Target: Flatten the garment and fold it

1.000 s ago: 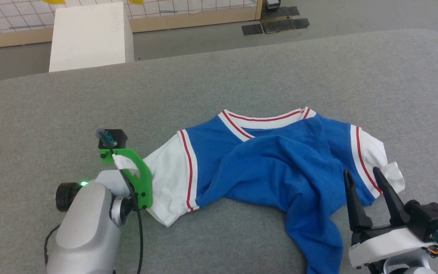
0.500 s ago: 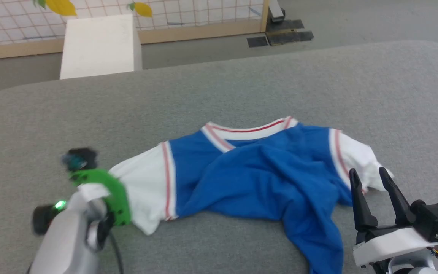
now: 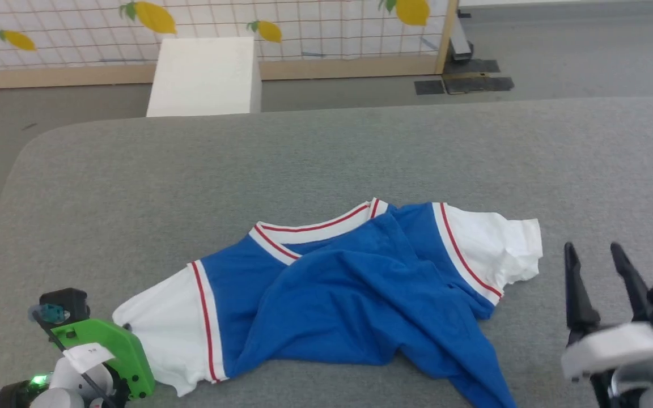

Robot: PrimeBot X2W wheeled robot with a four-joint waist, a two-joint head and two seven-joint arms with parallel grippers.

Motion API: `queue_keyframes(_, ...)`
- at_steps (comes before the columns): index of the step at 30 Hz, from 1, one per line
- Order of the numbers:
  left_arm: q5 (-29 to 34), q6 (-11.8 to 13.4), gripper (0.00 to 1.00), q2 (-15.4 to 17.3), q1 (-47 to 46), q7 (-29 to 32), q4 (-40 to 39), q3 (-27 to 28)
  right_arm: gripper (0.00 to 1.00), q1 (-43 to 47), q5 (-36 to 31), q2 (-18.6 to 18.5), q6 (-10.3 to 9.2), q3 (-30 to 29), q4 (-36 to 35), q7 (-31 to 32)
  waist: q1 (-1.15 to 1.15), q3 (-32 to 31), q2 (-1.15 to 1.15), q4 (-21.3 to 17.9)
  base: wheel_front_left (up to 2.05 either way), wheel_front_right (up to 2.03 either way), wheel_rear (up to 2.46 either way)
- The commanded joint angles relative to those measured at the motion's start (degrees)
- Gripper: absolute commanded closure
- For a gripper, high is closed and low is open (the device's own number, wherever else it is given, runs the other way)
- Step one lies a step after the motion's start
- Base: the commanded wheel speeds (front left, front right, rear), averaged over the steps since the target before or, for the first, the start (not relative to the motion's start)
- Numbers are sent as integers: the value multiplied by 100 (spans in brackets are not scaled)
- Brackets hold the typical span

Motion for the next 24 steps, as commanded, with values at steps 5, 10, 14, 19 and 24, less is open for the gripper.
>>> queue_keyframes(5,-28,70,100,-29,-27,53,-199,-51,0,-1061,-377,8,-9,-462,715,872,0,180,36,182,0,0,0)
queue_keyframes(10,-3,41,100,-31,-287,119,-333,-169,0,-2152,-447,-45,-9,-969,1771,2147,0,485,36,316,0,0,0)
queue_keyframes(14,-1,17,100,-56,-521,136,-442,-253,0,-2881,-521,-177,-9,-1236,2527,3132,0,764,36,444,0,0,0)
queue_keyframes(19,18,-16,100,-48,-754,147,-545,-338,0,-3479,-566,-343,-9,-1295,3133,4125,0,1065,36,574,0,0,0)
queue_keyframes(24,3,-28,100,-68,-851,156,-630,-399,0,-3743,-442,-384,-9,-1162,3408,4915,0,1249,36,652,0,0,0)
